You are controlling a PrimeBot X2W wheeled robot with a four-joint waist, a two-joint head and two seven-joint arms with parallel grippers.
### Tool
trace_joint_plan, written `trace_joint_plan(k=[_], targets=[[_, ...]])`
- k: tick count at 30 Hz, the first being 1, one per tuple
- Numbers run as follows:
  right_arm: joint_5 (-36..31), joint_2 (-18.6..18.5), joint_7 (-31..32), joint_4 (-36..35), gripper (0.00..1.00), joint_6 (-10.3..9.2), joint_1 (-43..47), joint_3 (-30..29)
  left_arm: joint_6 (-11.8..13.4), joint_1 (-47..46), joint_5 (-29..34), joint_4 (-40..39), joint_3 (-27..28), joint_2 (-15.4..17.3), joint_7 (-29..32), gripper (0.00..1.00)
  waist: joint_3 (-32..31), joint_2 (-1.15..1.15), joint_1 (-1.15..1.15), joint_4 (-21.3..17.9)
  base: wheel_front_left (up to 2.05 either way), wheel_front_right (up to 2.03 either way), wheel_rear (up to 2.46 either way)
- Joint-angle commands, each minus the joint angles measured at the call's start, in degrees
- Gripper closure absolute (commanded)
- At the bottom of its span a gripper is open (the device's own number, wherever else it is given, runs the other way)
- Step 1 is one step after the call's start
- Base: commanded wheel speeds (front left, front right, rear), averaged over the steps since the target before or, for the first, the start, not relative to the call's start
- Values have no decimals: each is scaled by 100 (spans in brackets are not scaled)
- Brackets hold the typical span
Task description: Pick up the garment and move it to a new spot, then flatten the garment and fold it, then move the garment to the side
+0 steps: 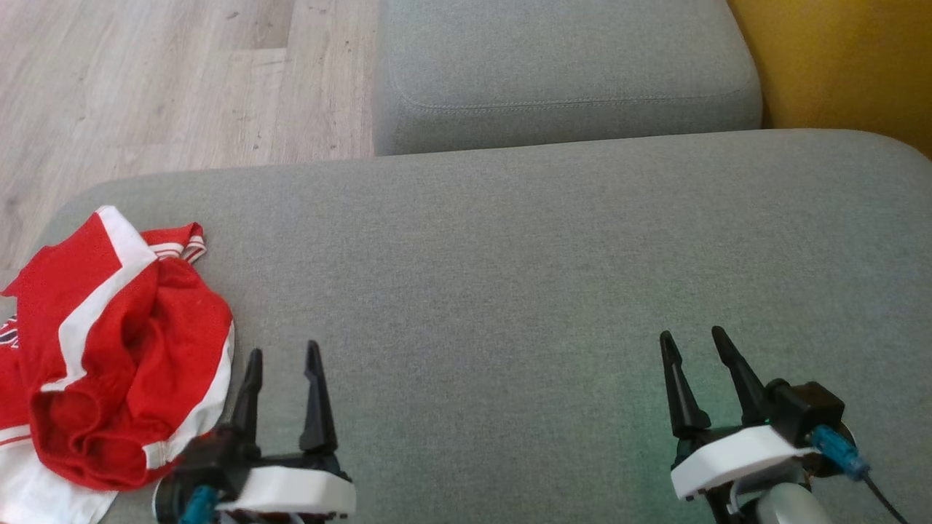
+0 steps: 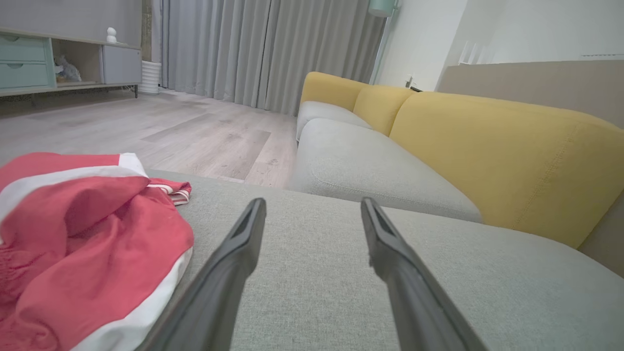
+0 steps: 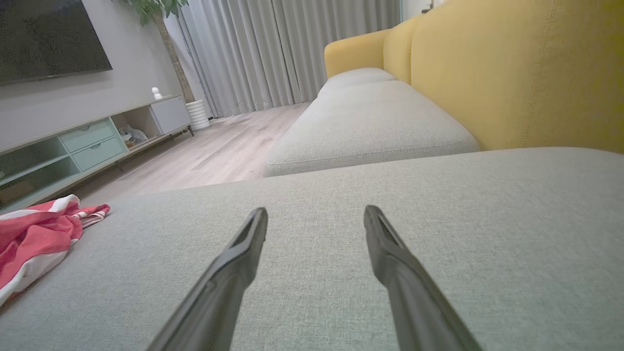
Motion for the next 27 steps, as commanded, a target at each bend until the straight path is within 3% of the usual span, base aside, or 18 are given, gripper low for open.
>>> trace_joint_plan(k=[1,10,27], targets=[[-168,-45,-100,-161,0,-4,-348,122,2,-282,198,-178,116,40,-84,0,-2,0,-1,-4,0,0,0],[-682,-50,-245,-164,0,-4,-387,130,186,-320,846,-117,40,43,-227,0,0,0,-1,-38,0,0,0],[-630,-50,-245,-96,0,-4,-394,52,316,-342,806,-28,99,43,-227,0,-15,0,-1,-67,0,0,0]])
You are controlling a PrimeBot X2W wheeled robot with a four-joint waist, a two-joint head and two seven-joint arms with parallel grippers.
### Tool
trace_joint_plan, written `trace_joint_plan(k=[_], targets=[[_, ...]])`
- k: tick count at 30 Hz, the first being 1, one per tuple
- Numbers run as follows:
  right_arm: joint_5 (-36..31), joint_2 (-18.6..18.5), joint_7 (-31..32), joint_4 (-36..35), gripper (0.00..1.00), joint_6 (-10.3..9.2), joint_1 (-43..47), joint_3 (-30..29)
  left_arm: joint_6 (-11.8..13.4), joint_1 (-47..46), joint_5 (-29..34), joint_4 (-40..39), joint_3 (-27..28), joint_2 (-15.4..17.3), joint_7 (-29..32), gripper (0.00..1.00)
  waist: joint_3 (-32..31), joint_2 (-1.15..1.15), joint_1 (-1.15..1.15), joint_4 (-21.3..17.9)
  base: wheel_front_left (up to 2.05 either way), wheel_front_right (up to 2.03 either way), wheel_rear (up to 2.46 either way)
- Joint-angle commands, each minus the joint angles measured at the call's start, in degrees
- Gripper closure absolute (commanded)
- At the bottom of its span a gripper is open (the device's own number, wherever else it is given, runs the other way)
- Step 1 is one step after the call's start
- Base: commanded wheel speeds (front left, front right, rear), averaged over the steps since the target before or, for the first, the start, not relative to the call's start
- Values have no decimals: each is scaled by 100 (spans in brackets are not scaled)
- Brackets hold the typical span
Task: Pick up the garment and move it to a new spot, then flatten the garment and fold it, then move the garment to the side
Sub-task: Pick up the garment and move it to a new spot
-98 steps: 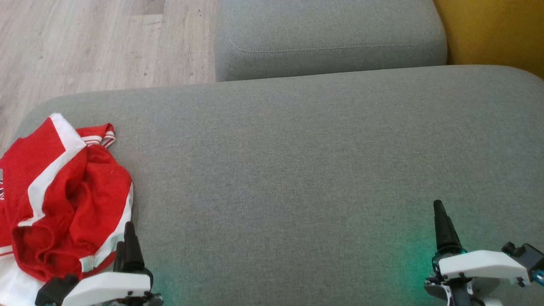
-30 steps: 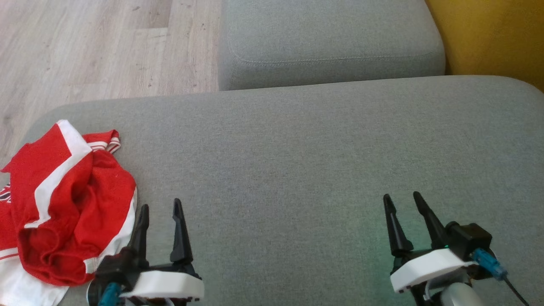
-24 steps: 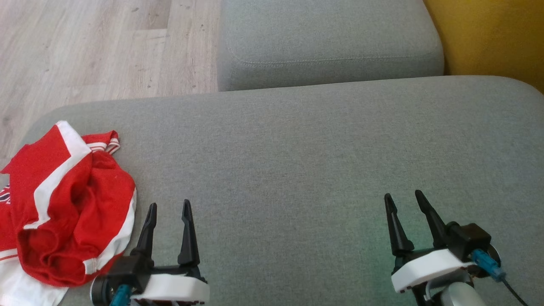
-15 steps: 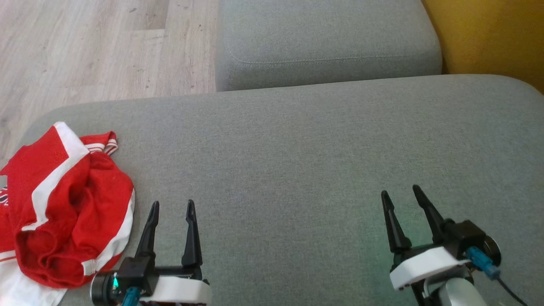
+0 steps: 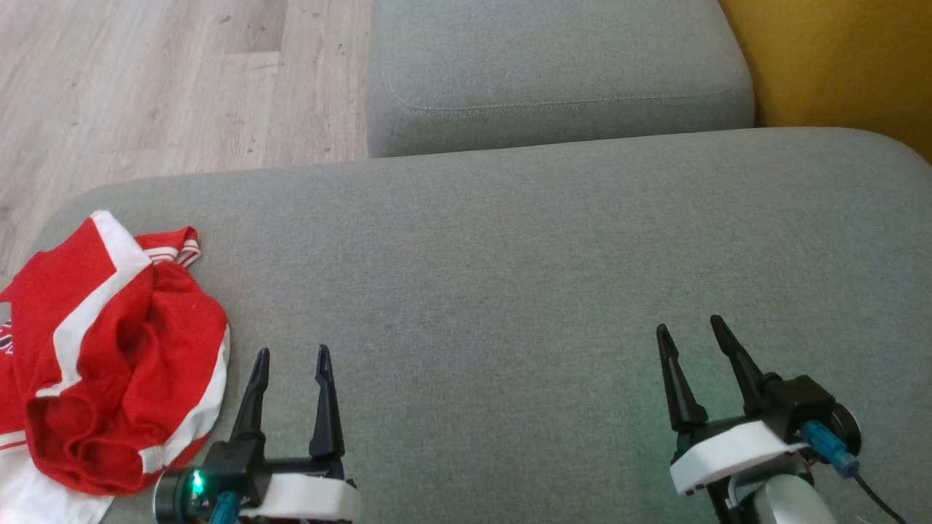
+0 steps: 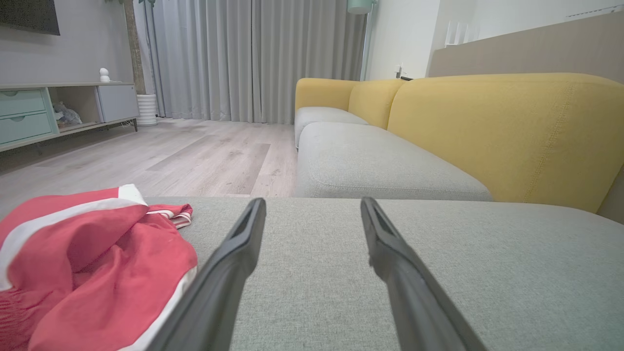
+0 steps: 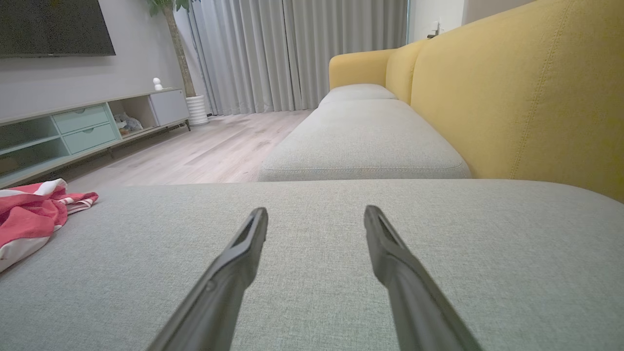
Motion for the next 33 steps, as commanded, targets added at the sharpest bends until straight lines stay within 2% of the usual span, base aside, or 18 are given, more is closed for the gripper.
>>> trace_joint_plan(k=[1,8,16,21,33], targets=[[2,-49,-63,-151,0,-4,-270,103,49,-335,-3,-158,170,36,-55,0,-2,0,0,4,0,0,0],[27,-49,-63,-118,0,-4,-259,92,31,-350,2,-120,185,36,-55,0,-14,0,0,47,0,0,0],[13,-49,-63,-117,0,-4,-263,130,78,-383,29,-53,200,36,-55,0,21,0,0,405,0,0,0],[-16,-49,-63,-126,0,-4,-246,180,127,-389,18,-73,234,36,-55,0,72,0,0,842,0,0,0],[55,-49,-63,-249,0,-4,-189,135,199,-319,72,-178,341,36,-55,0,145,0,0,2212,0,0,0]])
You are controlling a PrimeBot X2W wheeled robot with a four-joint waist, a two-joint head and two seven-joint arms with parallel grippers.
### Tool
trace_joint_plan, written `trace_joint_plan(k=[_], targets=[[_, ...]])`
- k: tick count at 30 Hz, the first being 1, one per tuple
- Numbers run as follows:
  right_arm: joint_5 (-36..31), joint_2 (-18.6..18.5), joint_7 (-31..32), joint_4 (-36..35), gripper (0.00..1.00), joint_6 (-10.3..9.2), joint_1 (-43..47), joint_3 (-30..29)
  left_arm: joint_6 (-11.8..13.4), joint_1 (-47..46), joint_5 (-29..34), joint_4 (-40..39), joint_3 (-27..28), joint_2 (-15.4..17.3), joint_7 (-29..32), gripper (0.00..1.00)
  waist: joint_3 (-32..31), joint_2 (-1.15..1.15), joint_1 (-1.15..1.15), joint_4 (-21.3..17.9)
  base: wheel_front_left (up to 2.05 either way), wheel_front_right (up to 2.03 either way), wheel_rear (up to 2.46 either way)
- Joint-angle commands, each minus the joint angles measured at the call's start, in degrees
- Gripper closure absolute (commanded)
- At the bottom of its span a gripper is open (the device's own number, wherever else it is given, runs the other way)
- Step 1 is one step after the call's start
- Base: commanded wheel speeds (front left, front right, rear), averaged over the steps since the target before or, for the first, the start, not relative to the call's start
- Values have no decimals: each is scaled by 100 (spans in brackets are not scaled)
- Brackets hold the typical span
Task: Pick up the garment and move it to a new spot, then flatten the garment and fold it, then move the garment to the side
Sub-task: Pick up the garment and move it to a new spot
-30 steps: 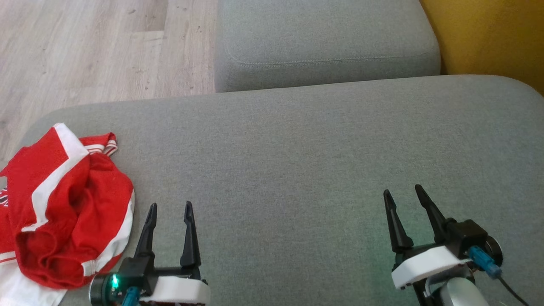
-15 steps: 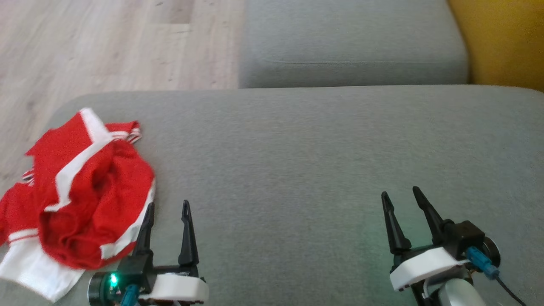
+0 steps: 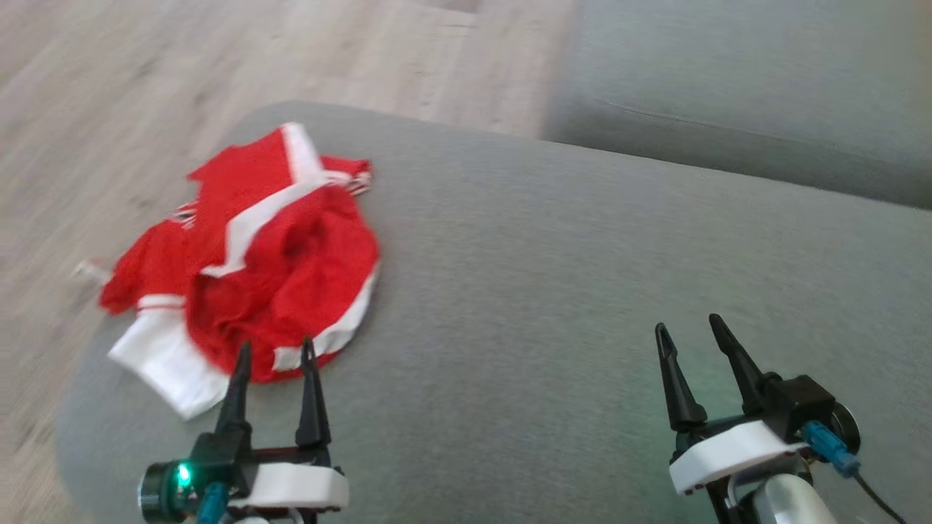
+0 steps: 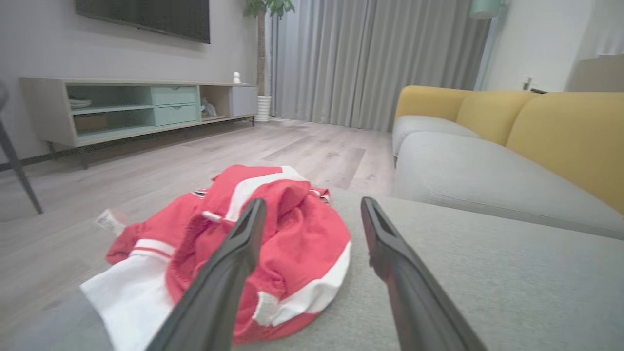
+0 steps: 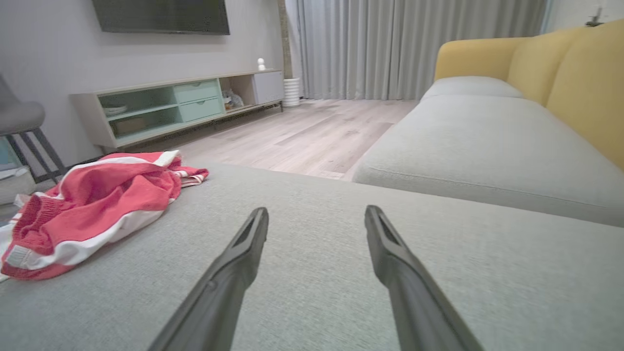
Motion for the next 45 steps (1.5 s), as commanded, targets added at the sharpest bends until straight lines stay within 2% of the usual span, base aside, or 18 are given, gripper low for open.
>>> trace_joint_plan(k=[1,5,9,14,18,20,23,28,35,38,40,41,42,43,45], targets=[[46,-43,-62,-205,0,-4,-198,121,52,-200,66,-234,249,23,-55,0,27,0,0,413,0,0,0],[90,-43,-62,-193,0,-4,-169,68,77,-208,94,-309,307,23,-55,0,64,0,0,781,0,0,0],[94,-43,-62,-167,0,-4,-163,-8,179,-223,163,-467,411,23,-55,0,127,0,0,991,0,0,0],[31,-43,-62,-162,0,-4,-179,-102,283,-324,288,-792,633,23,-55,0,258,0,0,1069,0,0,0],[-205,-43,-62,-167,0,-4,-245,-163,215,-616,485,-840,847,28,-55,0,562,0,0,1013,0,0,0],[-470,-43,-62,-201,0,-4,-325,-189,153,-1008,667,-621,956,94,-55,0,844,0,0,917,0,0,0],[-761,-48,-62,-282,0,-4,-447,-228,107,-1525,655,-119,1104,119,-55,0,1214,0,0,779,0,0,0],[-959,-342,-62,-395,0,-4,-581,-236,100,-2530,373,1209,1250,73,-55,0,1760,0,0,625,0,0,0],[-956,-646,-62,-489,0,-4,-747,-202,-21,-3723,-522,3387,1118,27,190,0,2233,0,0,432,0,0,0],[-940,-664,-62,-494,0,-4,-786,-166,70,-4032,-858,4103,1055,26,327,0,2286,0,0,375,0,0,0],[-926,-666,-62,-477,0,-4,-816,-130,10,-4174,-1147,4429,1043,25,329,0,2303,0,0,337,0,0,0],[-917,-661,-62,-465,0,-4,-837,-118,-48,-4230,-1292,4556,1044,25,304,20,2305,0,0,316,0,0,0],[-911,-653,-62,-451,0,-4,-862,-115,-92,-4278,-1392,4653,1041,25,246,72,2299,0,0,295,0,0,0],[-906,-639,-62,-441,0,-4,-887,-116,-146,-4319,-1464,4720,1035,25,176,100,2285,0,0,272,0,0,0],[-906,-601,-62,-421,0,-4,-919,-112,-211,-4399,-1491,4783,1023,25,51,100,2214,0,0,223,0,0,0]])
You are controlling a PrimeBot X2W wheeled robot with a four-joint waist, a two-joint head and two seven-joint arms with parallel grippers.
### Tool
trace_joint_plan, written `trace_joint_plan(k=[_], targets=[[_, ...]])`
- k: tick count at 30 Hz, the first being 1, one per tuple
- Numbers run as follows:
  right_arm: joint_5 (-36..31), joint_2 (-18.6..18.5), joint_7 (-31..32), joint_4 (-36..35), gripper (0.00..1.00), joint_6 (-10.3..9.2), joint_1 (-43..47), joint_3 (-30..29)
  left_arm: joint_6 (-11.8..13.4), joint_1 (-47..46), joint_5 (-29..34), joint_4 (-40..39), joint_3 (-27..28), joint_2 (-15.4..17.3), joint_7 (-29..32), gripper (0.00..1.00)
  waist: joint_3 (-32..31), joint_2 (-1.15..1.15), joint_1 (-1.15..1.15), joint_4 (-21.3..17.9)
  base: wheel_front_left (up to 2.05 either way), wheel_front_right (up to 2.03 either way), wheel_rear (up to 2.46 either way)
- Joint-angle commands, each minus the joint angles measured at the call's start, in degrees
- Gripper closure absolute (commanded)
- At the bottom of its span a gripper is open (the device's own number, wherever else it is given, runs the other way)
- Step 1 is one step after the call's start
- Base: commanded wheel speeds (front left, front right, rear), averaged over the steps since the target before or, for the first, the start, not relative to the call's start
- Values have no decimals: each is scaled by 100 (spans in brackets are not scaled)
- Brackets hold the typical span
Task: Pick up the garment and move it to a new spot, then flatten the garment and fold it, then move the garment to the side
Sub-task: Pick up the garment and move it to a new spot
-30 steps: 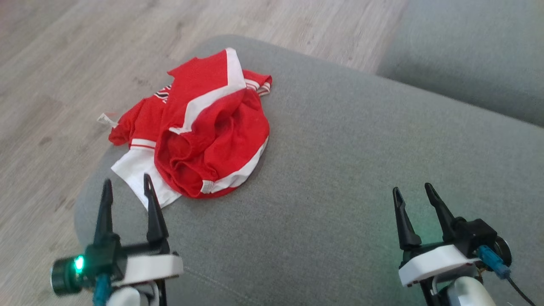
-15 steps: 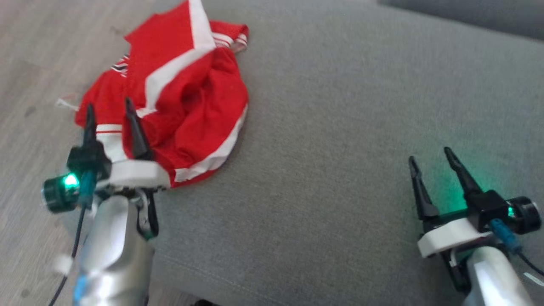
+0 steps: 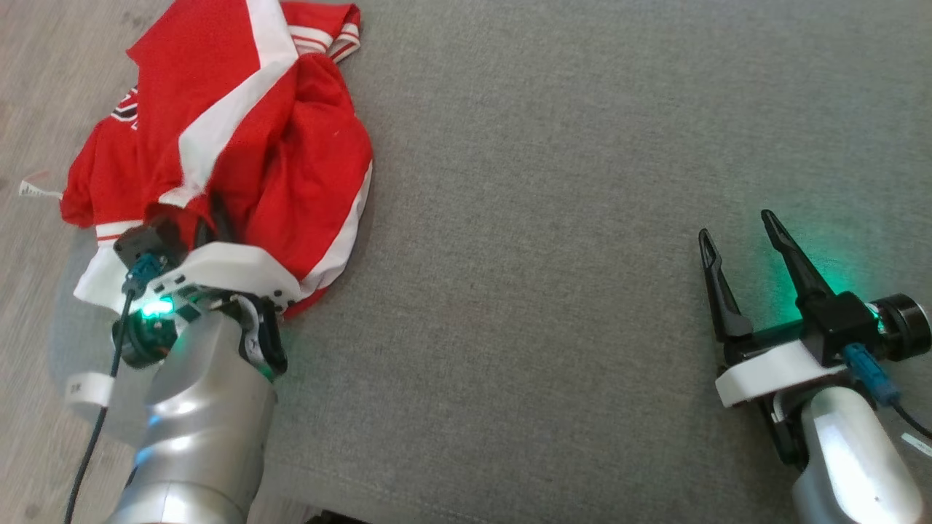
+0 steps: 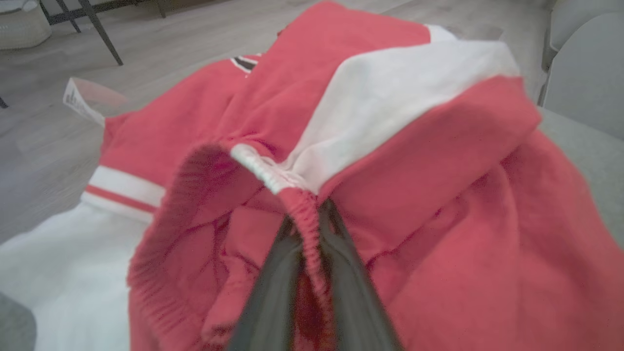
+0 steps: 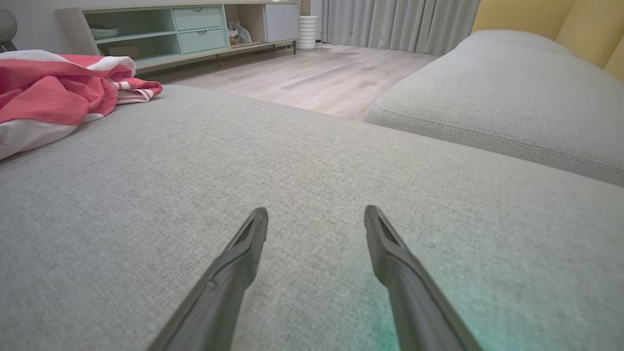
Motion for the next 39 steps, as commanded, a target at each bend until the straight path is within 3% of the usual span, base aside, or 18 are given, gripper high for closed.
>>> trace_joint_plan(k=[1,8,14,23,29,35,39], targets=[[7,16,-34,-49,0,-4,-45,119,-37,-210,54,-129,101,189,-133,100,-107,0,-1,-65,0,0,0],[102,317,-34,98,0,-4,-25,231,293,-289,654,-1139,134,681,-190,100,-756,0,-1,-598,0,0,0],[236,493,-34,190,0,-4,66,308,306,-287,990,-1839,30,939,-192,100,-1302,0,-1,-1250,0,0,0],[786,548,-34,53,0,-4,403,537,-85,-469,1236,-2792,-416,1286,449,100,-2015,0,-1,-2876,0,0,0],[935,549,-34,-93,0,-4,498,574,-334,-833,1216,-3403,-713,1180,963,100,-1954,0,-1,-3767,0,0,0],[1079,549,-34,-158,0,-4,367,593,-724,-1416,828,-3388,-795,854,1136,100,-1800,0,-1,-4344,0,0,0],[1159,549,-34,-230,0,-4,330,580,-947,-1794,706,-3218,-953,683,1231,100,-1709,0,-1,-4429,0,0,0]])
